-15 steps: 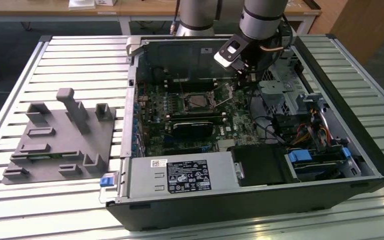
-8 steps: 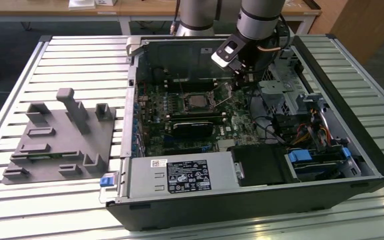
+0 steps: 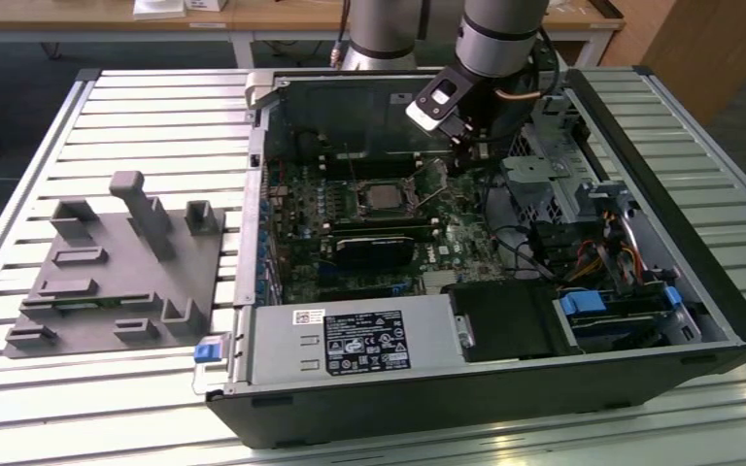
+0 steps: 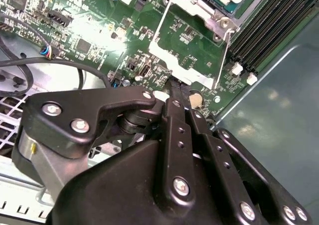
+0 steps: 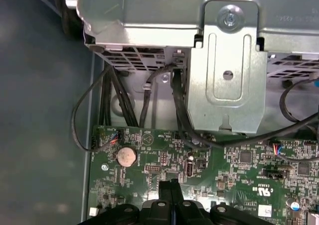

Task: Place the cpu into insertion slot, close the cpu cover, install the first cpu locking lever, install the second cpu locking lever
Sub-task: 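Close the cpu cover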

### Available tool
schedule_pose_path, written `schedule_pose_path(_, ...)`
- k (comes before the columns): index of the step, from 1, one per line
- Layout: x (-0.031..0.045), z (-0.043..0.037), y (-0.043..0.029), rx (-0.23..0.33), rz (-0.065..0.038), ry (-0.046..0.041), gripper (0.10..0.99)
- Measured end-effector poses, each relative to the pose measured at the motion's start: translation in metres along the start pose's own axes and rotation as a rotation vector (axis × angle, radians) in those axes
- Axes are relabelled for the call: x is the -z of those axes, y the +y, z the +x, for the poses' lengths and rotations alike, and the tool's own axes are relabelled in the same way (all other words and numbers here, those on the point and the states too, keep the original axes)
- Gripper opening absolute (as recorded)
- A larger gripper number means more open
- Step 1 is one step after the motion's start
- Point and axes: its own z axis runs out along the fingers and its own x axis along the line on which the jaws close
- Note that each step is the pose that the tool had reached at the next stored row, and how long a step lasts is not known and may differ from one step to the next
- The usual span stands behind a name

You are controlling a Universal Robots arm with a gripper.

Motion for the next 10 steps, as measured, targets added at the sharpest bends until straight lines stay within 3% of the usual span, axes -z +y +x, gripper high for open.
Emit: schedule_pose_path(10, 0.0001, 0.0003, -0.0071, 0.000, 0.000, 0.0001, 0.122)
